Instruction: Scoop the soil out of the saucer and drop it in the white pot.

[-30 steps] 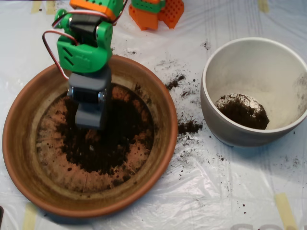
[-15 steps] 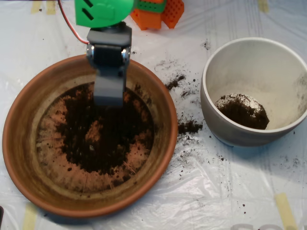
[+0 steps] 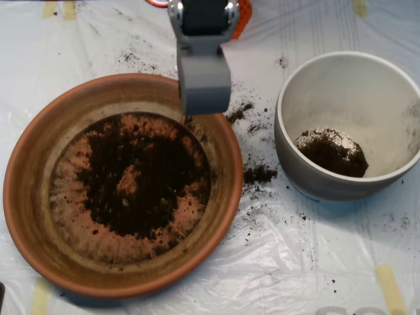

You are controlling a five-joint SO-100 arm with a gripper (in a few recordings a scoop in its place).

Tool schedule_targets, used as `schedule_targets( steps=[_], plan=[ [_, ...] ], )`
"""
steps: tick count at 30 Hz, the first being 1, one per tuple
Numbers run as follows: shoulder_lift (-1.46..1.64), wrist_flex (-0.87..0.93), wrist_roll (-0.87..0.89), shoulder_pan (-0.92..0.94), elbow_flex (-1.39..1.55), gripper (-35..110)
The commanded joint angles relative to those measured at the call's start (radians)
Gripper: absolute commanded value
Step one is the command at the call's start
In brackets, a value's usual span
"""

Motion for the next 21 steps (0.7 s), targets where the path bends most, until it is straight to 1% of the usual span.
schedule_targets(
  steps=[1, 10, 17, 21],
  plan=[
    [0.029, 0.032, 0.011, -0.087, -0.144, -1],
    [-0.043, 0.037, 0.032, -0.354, -0.167, -1],
    [-0.084, 0.012, 0.02, -0.457, -0.156, 0],
    [-0.091, 0.011, 0.026, -0.463, -0.146, 15]
  ],
)
